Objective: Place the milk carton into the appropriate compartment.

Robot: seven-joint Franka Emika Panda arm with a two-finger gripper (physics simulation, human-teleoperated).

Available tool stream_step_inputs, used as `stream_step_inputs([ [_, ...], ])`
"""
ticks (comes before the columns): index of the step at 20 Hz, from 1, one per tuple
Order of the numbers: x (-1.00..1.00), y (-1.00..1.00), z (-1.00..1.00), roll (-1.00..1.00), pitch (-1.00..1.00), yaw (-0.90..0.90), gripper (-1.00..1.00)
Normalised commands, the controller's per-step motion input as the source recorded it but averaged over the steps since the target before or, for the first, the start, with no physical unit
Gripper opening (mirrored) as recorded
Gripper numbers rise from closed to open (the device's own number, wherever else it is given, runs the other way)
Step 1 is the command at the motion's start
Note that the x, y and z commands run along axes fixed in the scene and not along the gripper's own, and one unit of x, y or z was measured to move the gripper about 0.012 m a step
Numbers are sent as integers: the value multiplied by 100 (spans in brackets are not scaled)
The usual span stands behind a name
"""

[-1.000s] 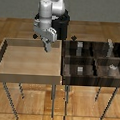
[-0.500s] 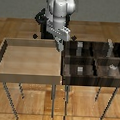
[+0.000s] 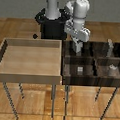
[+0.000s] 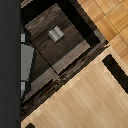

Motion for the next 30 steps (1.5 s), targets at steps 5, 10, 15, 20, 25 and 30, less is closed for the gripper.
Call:
stream_step_inputs([
  [5, -60, 20, 0, 0, 0, 0, -100],
  [10, -100, 0, 0, 0, 0, 0, -100],
  [15, 0, 0, -60, 0, 0, 0, -100],
  [20, 0, 0, -100, 0, 0, 0, -100],
  [25, 0, 0, -60, 0, 0, 0, -100],
  [30, 0, 0, 0, 0, 0, 0, 100],
])
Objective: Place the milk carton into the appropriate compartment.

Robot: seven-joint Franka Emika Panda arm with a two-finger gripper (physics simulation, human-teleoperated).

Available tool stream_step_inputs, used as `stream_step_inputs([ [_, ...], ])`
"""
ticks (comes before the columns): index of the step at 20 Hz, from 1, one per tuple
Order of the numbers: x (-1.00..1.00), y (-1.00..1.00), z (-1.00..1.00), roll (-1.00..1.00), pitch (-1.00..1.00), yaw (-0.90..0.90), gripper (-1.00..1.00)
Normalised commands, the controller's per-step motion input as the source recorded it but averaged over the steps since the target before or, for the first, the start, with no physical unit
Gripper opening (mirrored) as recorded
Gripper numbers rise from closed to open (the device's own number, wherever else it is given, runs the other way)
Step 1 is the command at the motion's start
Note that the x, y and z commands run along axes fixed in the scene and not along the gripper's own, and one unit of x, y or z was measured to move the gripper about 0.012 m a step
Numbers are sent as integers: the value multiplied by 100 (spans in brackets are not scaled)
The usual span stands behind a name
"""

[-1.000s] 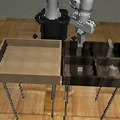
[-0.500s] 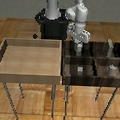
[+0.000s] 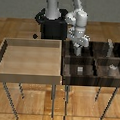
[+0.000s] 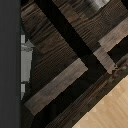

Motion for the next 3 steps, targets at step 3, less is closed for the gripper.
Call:
stream_step_inputs([
  [3, 0, 0, 0, 0, 0, 0, 100],
])
